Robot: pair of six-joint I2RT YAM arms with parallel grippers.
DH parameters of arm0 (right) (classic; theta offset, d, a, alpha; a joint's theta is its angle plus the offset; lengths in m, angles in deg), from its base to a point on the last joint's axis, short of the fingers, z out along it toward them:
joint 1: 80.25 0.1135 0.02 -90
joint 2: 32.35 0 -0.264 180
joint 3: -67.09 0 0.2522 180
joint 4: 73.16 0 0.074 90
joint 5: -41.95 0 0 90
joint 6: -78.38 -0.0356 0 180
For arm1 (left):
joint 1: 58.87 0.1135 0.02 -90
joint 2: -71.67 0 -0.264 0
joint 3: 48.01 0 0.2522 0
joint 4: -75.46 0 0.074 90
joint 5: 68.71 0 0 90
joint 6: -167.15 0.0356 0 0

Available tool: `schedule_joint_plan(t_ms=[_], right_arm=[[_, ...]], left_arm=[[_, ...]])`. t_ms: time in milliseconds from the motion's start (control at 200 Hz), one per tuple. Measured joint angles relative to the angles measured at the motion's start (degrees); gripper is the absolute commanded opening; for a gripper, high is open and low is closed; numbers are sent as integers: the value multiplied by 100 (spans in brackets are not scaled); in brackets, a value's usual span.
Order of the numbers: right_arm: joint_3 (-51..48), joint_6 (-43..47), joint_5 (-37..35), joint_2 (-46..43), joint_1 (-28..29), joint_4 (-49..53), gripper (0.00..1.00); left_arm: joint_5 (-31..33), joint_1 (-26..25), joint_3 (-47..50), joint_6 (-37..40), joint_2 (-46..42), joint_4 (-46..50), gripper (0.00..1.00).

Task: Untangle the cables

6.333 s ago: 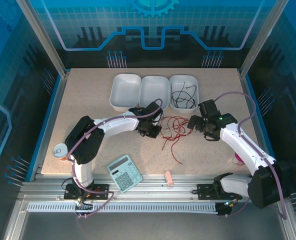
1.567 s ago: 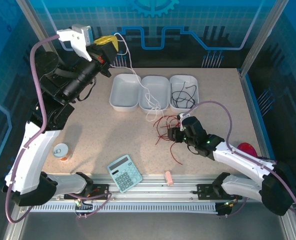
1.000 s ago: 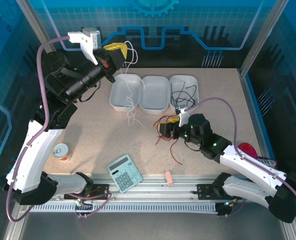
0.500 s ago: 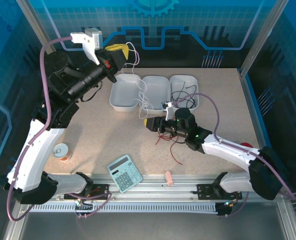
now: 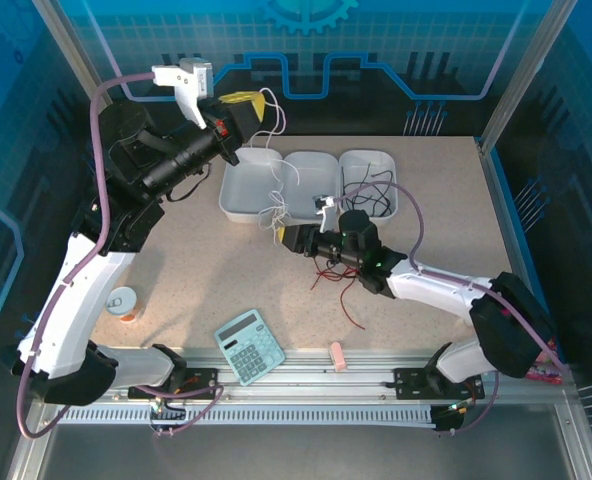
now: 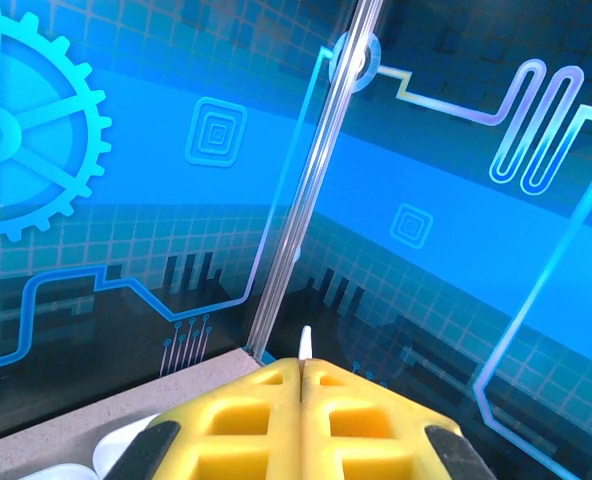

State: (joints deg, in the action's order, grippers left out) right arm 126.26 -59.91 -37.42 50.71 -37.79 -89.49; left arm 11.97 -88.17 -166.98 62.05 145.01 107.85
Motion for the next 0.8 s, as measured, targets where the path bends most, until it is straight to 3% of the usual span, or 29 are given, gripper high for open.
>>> schedule_joint_plan(t_ms=[515,570,710,800], right_arm=[[122,-341,144,599,0,-472,41],[122,-369,157,619,0,-514,34],[125,-391,170,645,2,-490,0],[125,-337,127,640,2,-358,0]], left_arm=[[-4,0,9,0,0,-15,0],[-4,0,37,0,0,-57,0],[4,0,74,4,0,-79,0],[118,17,74,55,0,-74,0]])
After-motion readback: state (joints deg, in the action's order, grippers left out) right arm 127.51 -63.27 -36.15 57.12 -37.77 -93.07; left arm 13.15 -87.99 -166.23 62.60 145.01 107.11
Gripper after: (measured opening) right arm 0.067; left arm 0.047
